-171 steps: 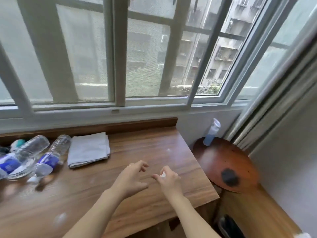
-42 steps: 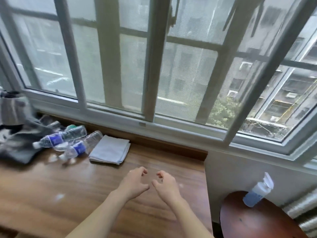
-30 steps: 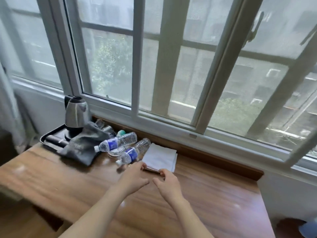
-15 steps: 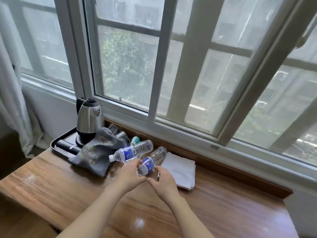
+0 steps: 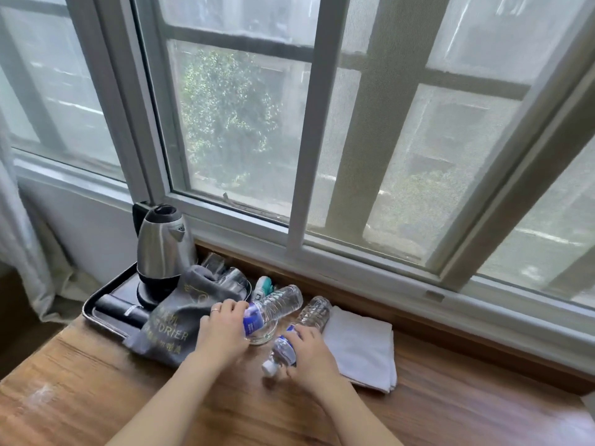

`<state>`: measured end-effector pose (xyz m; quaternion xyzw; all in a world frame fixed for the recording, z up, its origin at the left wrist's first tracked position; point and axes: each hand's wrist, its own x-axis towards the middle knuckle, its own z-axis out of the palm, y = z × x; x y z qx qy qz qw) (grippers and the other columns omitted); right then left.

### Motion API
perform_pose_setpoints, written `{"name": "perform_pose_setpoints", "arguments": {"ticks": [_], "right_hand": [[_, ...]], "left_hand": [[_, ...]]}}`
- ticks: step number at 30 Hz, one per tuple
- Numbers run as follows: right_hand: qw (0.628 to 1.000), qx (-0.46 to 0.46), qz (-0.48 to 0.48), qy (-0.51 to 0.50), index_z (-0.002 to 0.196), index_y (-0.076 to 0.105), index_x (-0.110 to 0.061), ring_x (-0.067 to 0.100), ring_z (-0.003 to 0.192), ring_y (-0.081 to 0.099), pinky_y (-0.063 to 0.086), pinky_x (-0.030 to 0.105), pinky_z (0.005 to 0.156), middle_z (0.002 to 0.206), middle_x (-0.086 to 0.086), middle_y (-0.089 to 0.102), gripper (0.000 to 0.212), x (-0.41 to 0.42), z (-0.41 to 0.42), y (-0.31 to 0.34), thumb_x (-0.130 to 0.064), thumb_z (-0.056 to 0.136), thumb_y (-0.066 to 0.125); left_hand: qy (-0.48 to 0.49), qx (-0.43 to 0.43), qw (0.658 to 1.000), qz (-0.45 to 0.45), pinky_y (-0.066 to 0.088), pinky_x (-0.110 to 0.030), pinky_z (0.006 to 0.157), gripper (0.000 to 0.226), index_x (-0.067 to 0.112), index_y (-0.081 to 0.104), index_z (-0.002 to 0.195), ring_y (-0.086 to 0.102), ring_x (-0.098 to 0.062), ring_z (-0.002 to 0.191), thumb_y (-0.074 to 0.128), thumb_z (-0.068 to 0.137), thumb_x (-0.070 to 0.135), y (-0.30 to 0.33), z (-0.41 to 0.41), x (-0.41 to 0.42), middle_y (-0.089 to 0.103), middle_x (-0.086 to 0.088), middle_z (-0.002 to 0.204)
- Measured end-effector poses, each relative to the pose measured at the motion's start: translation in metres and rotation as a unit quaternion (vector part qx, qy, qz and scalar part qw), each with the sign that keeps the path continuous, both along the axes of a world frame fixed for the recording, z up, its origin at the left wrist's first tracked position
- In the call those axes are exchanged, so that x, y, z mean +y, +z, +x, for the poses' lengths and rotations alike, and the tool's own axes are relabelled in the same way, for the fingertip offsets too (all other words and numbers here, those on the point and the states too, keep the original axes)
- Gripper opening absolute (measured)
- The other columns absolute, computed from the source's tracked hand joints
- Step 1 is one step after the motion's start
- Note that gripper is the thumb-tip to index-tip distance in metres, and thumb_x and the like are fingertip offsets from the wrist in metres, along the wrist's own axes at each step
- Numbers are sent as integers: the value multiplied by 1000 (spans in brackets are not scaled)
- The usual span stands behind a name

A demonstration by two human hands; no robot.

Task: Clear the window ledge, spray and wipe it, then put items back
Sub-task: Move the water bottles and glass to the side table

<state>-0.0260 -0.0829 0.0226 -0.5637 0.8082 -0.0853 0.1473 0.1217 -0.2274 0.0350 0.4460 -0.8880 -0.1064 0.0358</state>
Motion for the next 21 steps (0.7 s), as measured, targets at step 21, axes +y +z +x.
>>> {"name": "perform_pose_setpoints", "arguments": {"ticks": [21], "right_hand": [[996,94,11,5,104,70,-39,29,111,66,60,38,82,120,-5,68,77,-42,-11,-33,-46,33,97]], "left_hand": [[-140,-40,987,72,49,-36,87,84,28,25,144,60,-27,112,66,71,41,23,-45,-61,58,2,126]]}}
